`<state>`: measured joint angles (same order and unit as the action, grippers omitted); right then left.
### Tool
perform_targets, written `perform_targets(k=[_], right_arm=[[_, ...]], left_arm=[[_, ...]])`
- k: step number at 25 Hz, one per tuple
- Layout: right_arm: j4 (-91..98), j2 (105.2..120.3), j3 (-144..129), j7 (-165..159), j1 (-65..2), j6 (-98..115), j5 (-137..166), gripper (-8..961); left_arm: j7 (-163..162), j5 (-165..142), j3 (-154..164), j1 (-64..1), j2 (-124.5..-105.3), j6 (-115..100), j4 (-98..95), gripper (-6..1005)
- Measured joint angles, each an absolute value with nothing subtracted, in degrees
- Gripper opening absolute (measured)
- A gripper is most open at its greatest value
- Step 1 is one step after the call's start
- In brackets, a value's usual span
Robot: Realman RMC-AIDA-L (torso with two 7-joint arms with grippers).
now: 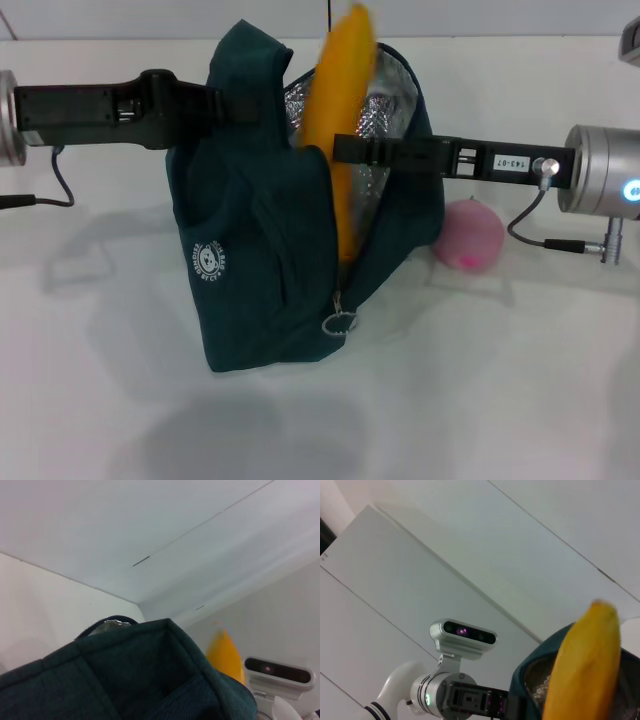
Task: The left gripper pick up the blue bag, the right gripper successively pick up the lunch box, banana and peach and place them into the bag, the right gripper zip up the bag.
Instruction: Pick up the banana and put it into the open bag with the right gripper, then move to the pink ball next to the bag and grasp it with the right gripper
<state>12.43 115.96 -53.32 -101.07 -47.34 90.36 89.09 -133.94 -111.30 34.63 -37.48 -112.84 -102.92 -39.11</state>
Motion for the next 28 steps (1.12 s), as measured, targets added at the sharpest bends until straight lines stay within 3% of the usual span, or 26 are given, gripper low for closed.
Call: perform_targets(k=[2,13,18,22,25,28], right_arm=[[13.0,115.93,-53.6,-101.3,-47.3,90.3,89.1,449],[18.4,115.71,-53.0,-101.4,-45.1,91.5,87.8,868],[30.6,114.99,-52.8,-101.5,-38.1,91.2,86.7,863],[38.6,112.92,-53.7,-102.9,-32.4,87.9,88.3,859],[39.3,111.57,-53.9,-103.7,-30.9,85.3,92.8,857],[39.3,111.49,-53.9,-103.2,-30.4,82.3,98.7,855]], left_arm=[[-133.9,-111.3,34.6,-37.5,-112.84,-102.9,-39.1,94],[-134.1,-111.3,34.6,-37.7,-112.85,-102.8,-39.1,96],[-134.2,-111.3,34.4,-37.4,-112.79,-102.8,-39.1,97],[-134.2,-111.3,34.3,-37.3,-112.7,-102.8,-39.1,97],[-134.0,-111.3,34.4,-37.4,-112.69,-102.8,-39.1,98],[-133.7,-111.3,34.5,-37.5,-112.68,-102.8,-39.1,98]])
